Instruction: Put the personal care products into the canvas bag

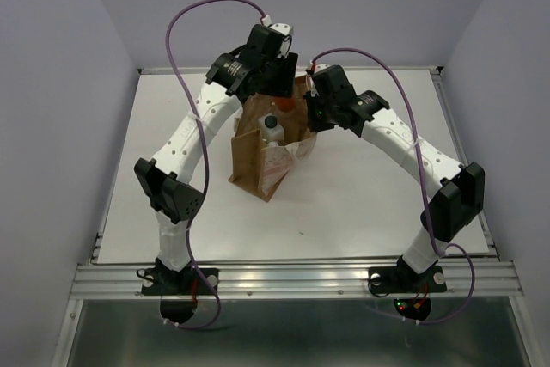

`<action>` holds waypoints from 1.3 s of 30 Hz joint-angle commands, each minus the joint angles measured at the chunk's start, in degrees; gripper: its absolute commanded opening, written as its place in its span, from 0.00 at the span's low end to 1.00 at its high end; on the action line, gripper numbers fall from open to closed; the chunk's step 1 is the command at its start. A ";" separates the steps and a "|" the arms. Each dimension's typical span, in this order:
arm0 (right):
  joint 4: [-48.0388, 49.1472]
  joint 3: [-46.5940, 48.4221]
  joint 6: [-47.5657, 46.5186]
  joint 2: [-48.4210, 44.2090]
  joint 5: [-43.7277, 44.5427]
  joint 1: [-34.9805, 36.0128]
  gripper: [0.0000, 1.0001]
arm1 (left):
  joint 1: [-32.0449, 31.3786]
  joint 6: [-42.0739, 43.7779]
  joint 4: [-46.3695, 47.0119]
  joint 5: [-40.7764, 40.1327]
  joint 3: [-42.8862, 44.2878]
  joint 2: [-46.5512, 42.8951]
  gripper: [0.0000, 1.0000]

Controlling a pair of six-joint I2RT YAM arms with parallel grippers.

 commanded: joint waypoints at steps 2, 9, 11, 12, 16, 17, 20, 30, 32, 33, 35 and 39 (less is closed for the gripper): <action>3.13 0.78 -1.18 -2.66 0.18 -0.15 0.01 | -1.23 1.48 6.45 -5.04 6.05 0.95 0.00; 3.13 0.25 -1.36 -2.22 0.00 -0.15 0.01 | -1.23 1.75 9.37 -6.27 8.33 3.60 0.00; 3.13 0.34 -1.36 -2.14 -0.09 -0.15 0.01 | -1.14 1.84 8.14 -6.88 9.04 3.16 0.00; 3.13 0.51 -1.36 -1.96 0.00 -0.15 0.01 | -1.23 1.84 7.87 -7.15 9.04 2.64 0.00; 3.22 0.69 -1.27 -1.61 -0.35 -0.15 0.01 | -1.23 1.66 7.96 -8.99 7.46 -0.88 0.00; 3.22 0.69 -1.19 -1.52 -0.35 -0.15 0.01 | -1.23 2.10 8.57 -8.91 6.50 -2.19 0.00; 3.22 0.60 -0.83 -1.35 -0.61 -0.15 0.01 | -1.14 2.19 8.49 -8.91 5.79 -3.34 0.00; 3.13 1.21 -0.22 -0.64 -0.70 -0.15 0.01 | -1.23 2.98 11.12 -9.00 7.11 -4.49 0.00; 3.13 1.30 -0.04 -0.55 -0.62 -0.15 0.01 | -1.23 3.42 11.30 -9.87 7.54 -3.18 0.00; 3.22 1.30 -0.04 -0.47 -0.53 -0.15 0.01 | -1.23 3.68 11.30 -9.88 7.72 -2.65 0.00; 3.13 1.39 0.05 -0.38 -0.70 -0.15 0.01 | -1.23 4.21 11.12 -10.23 8.25 -0.80 0.00; 3.13 1.48 -0.04 -0.47 -0.53 -0.15 0.01 | -1.06 4.39 11.65 -10.58 10.09 2.54 0.00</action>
